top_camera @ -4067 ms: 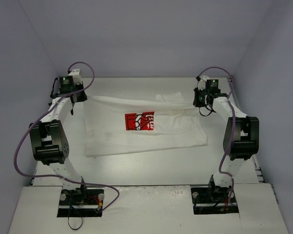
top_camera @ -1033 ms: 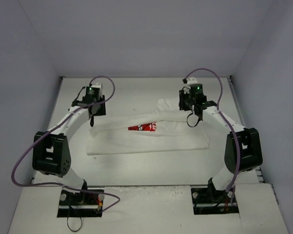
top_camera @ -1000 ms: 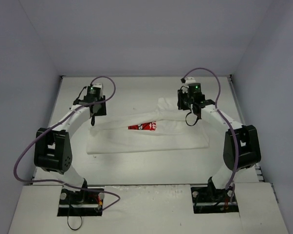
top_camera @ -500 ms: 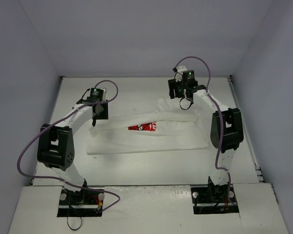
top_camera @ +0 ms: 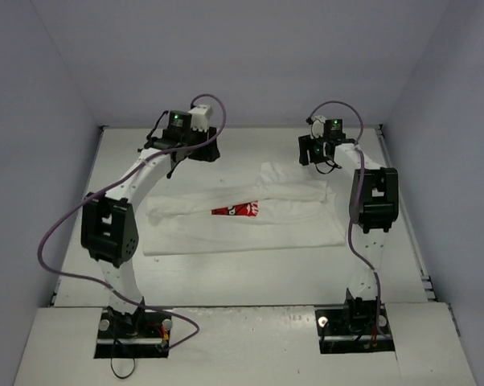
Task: Fold and stack the t-shirts
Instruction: Fold the other side of the tshirt into a rectangle
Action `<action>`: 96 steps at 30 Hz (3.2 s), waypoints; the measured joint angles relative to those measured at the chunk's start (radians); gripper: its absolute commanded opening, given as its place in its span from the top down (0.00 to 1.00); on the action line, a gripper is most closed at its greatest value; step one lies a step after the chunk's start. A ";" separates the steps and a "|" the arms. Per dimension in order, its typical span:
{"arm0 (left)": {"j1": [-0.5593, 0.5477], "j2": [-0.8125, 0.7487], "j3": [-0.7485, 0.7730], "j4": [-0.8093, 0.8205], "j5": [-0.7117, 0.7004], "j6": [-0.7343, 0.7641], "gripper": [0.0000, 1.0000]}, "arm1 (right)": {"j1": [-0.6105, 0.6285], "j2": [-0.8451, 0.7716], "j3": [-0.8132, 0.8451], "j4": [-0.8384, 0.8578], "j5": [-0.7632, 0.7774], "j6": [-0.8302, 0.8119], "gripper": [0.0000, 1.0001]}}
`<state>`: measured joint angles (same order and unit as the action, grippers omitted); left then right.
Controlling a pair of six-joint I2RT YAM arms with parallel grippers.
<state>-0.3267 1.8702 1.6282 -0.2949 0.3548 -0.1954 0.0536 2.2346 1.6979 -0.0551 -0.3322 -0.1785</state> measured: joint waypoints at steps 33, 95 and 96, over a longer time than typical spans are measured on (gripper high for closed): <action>-0.182 0.785 0.652 0.210 0.202 -0.211 1.00 | -0.008 0.088 0.066 -0.009 -0.107 -0.001 0.85; -0.495 0.070 -0.280 0.302 0.062 -0.088 1.00 | 0.016 -0.967 -0.909 -0.047 0.077 0.315 0.97; -0.500 0.070 -0.288 0.303 0.058 -0.080 1.00 | 0.017 -0.982 -0.930 -0.047 0.082 0.335 0.96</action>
<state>-0.8269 1.9404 1.3405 0.0079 0.4130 -0.2754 0.0710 1.2531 0.7680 -0.1020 -0.2498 0.1569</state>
